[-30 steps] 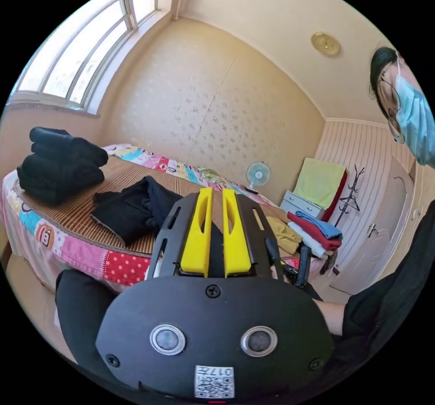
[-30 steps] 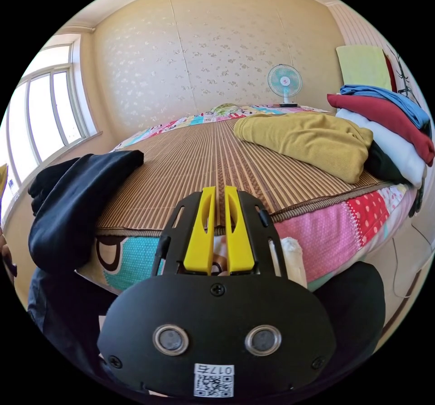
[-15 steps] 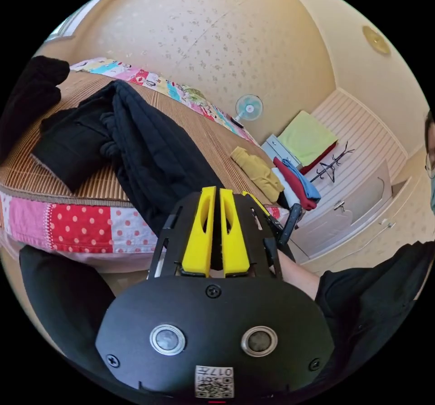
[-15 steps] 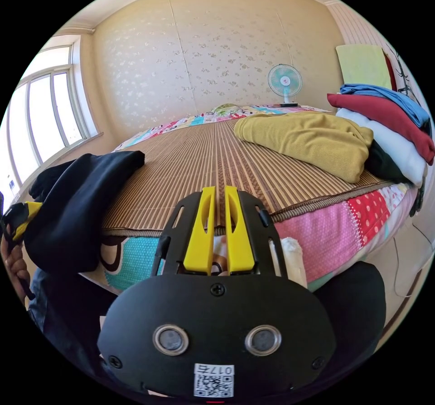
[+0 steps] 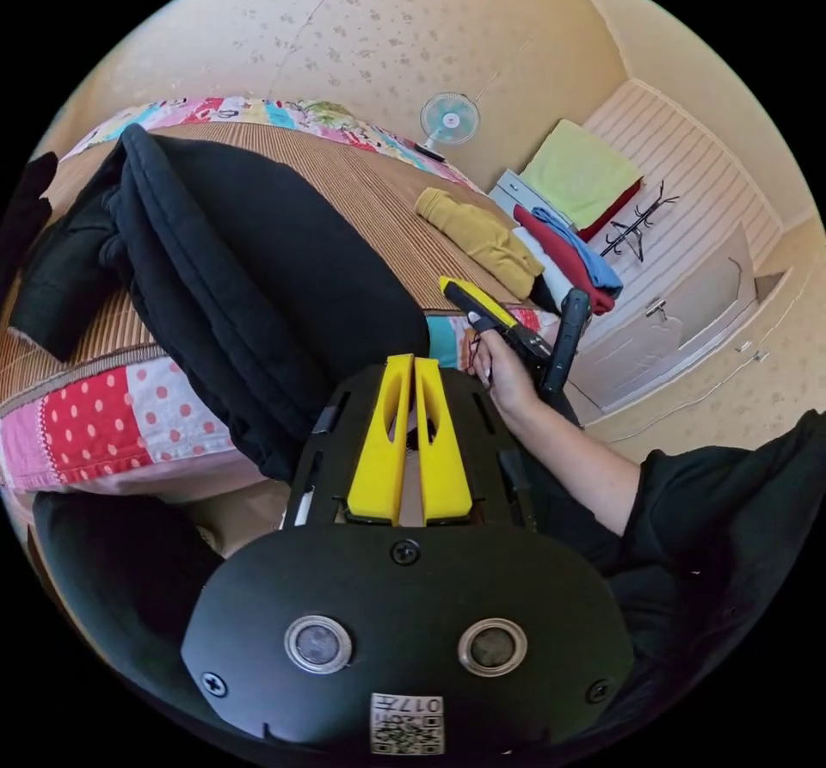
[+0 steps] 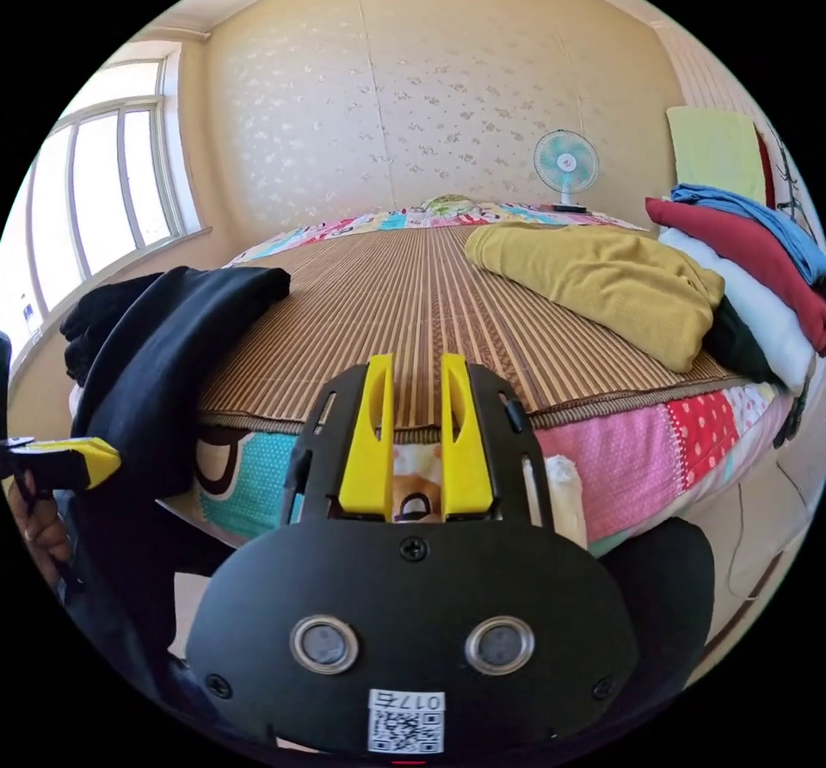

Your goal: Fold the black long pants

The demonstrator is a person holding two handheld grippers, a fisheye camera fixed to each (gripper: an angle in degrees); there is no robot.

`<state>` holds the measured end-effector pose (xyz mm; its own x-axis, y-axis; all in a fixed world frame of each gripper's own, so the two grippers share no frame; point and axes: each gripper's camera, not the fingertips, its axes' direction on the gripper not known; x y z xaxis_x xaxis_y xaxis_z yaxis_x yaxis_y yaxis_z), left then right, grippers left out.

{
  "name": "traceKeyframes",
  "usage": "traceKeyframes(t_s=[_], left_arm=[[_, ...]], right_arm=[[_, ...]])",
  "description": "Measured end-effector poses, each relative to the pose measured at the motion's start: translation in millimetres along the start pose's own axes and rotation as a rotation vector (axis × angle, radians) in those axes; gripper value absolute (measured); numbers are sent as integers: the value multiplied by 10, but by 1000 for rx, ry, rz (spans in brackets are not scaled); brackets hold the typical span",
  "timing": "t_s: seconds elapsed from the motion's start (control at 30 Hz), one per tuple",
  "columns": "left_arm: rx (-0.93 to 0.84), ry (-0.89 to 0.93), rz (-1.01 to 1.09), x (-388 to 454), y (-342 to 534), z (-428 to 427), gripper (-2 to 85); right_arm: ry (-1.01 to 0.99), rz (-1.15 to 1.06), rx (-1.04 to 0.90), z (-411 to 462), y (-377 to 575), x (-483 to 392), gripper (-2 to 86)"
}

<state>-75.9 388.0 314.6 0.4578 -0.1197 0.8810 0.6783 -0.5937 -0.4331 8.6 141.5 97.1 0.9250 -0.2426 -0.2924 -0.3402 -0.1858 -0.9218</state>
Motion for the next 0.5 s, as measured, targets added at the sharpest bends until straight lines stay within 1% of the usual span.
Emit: traceKeyframes(t_s=[0.03, 0.1, 0.17, 0.23, 0.27, 0.33, 0.43, 0.5], left_arm=[[11, 18, -13, -46, 21, -1, -10], [18, 21, -12, -73, 38, -4, -10], [16, 2, 14, -61, 37, 4, -10], [11, -6, 18, -62, 26, 10, -10], [10, -7, 18, -68, 19, 8, -10], [9, -7, 20, -81, 9, 2, -10], [11, 0, 21, -113, 0, -19, -10], [11, 6, 17, -135, -11, -36, -10]], right_arm=[[-30, -13, -25, -3, -47, -26, 35], [-196, -29, -98, -81, -299, -154, 25], [-318, -15, -72, -242, -520, -295, 29], [-494, -107, 18, -479, -845, -641, 36], [-534, -133, 23, -515, -946, -752, 39], [-653, -251, -59, -509, -1365, -1266, 51], [-652, -363, -204, -303, -1719, -1860, 64], [-571, -418, -284, -32, -1973, -2370, 73]])
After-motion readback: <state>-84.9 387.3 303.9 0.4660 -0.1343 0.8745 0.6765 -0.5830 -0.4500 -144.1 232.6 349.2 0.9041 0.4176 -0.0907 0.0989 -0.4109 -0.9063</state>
